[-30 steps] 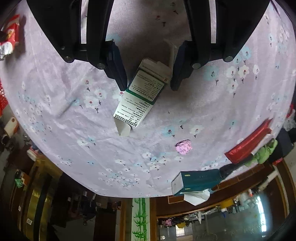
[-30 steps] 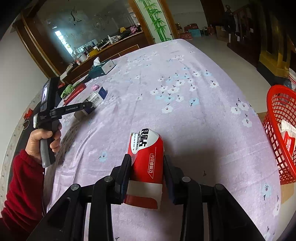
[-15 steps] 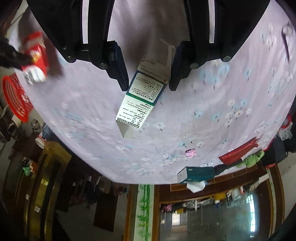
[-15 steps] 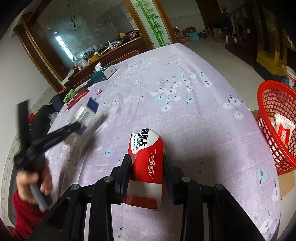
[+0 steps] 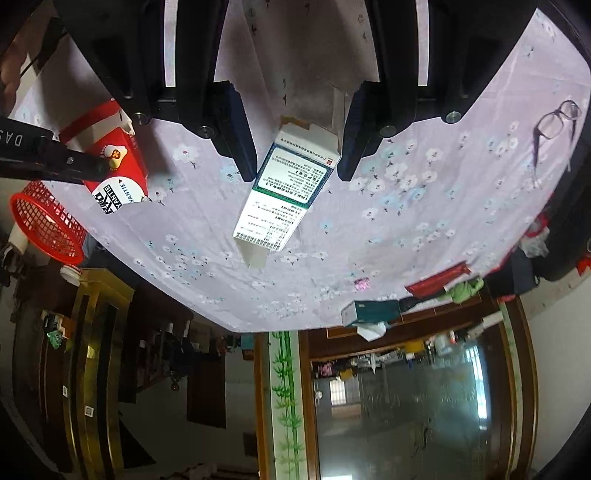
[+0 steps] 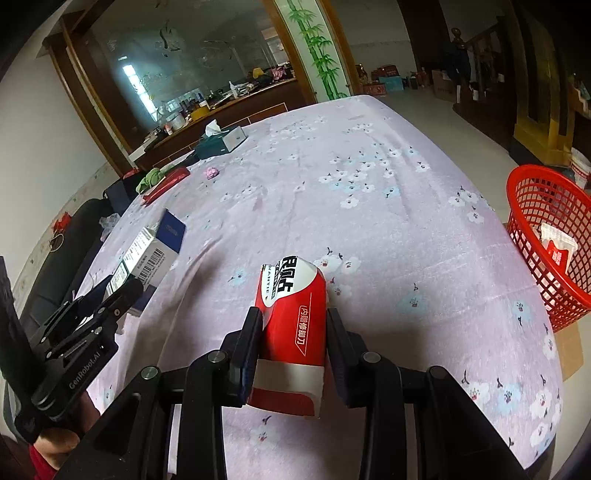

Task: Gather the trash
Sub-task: 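Grasp the white medicine box with the left tool while the right tool holds the red pack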

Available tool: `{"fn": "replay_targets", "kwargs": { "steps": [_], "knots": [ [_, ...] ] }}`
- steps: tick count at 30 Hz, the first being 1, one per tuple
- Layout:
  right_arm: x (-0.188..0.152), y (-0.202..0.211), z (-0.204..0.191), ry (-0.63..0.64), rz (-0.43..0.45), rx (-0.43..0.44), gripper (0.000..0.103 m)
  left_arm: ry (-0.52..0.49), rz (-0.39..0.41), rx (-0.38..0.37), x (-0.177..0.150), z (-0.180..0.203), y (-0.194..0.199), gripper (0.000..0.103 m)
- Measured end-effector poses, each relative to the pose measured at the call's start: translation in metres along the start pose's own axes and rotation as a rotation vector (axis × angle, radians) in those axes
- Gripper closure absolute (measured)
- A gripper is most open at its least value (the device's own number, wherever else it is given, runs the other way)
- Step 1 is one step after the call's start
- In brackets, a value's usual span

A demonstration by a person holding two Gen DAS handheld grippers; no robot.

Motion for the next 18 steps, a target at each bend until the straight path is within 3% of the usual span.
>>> {"fn": "replay_targets", "kwargs": {
  "steps": [11,18],
  "knots": [
    [0.001,0.006,-0.01,0.022,0.013,-0.009,0.066,-0.016,0.016,0.005,-0.004,-0.002,0.009,0.062],
    [0.0,0.006,-0.012,0.02,0.015,-0.013,0.066,-0.027,-0.03,-0.036,-0.014,0.003,0.002,0.062]
  ]
}}
Point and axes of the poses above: each gripper's, at about its wrist camera, not at the fingertips, and y roughly against the way its jaws point, z to its right, x to its top, the point moved 9 cm from there along -y, roughly the way its jaws point, and after that the axes turned 15 degrees about z, right-handed, at the moved point
